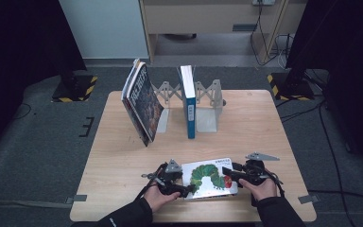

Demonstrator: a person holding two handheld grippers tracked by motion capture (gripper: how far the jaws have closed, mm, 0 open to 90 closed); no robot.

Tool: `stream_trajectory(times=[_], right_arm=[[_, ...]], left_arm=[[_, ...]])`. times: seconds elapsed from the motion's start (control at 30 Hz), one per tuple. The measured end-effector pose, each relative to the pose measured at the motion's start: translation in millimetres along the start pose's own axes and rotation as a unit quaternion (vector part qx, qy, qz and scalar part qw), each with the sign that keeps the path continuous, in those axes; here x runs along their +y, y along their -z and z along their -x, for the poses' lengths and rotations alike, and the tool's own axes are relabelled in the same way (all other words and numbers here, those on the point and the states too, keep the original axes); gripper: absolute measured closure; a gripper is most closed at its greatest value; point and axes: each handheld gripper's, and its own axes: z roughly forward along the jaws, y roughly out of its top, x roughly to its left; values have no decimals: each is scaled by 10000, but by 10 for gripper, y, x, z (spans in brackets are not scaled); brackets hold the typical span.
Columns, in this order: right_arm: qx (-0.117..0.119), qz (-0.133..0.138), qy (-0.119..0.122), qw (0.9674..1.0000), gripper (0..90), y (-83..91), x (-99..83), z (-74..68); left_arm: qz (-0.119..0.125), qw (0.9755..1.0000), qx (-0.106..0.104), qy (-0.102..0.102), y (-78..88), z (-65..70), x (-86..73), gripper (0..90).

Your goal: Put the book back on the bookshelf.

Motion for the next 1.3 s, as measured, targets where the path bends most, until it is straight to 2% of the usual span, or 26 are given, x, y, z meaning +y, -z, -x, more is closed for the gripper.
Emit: stream_trajectory(times=[0.13,0.23,0.53,0.6,0.67,0.7,0.77,0.9,1.07,1.3], right_arm=[[221,409,-132,9988,434,38,50,-17],[306,562,-200,9978,436,42,74,-32],[338,678,-276,9967,424,49,85,-68],[402,586,-337,9969,444,52,71,-71],[596,349,-373,9969,457,32,46,-96],[572,200,-234,9979,458,5,32,-127],[541,70,-110,9984,458,-28,32,-143],[545,6,-85,9985,485,-45,31,-109],[536,-205,-47,9983,509,-109,26,-90],[728,-345,-126,9967,575,-160,52,-97]], left_arm=[[36,10000,-56,62,7,-14,6,243],[74,9999,-59,80,7,-13,9,239],[105,9998,-82,138,6,-13,7,225],[124,9997,-106,178,6,-18,6,220],[129,9997,-122,187,7,-23,5,216],[130,9997,-122,186,7,-24,5,216],[126,9997,-123,179,7,-23,5,216],[139,9997,-117,163,5,-25,4,217],[144,9998,-91,113,-6,-32,6,207],[140,9997,-72,184,-14,-64,12,205]])
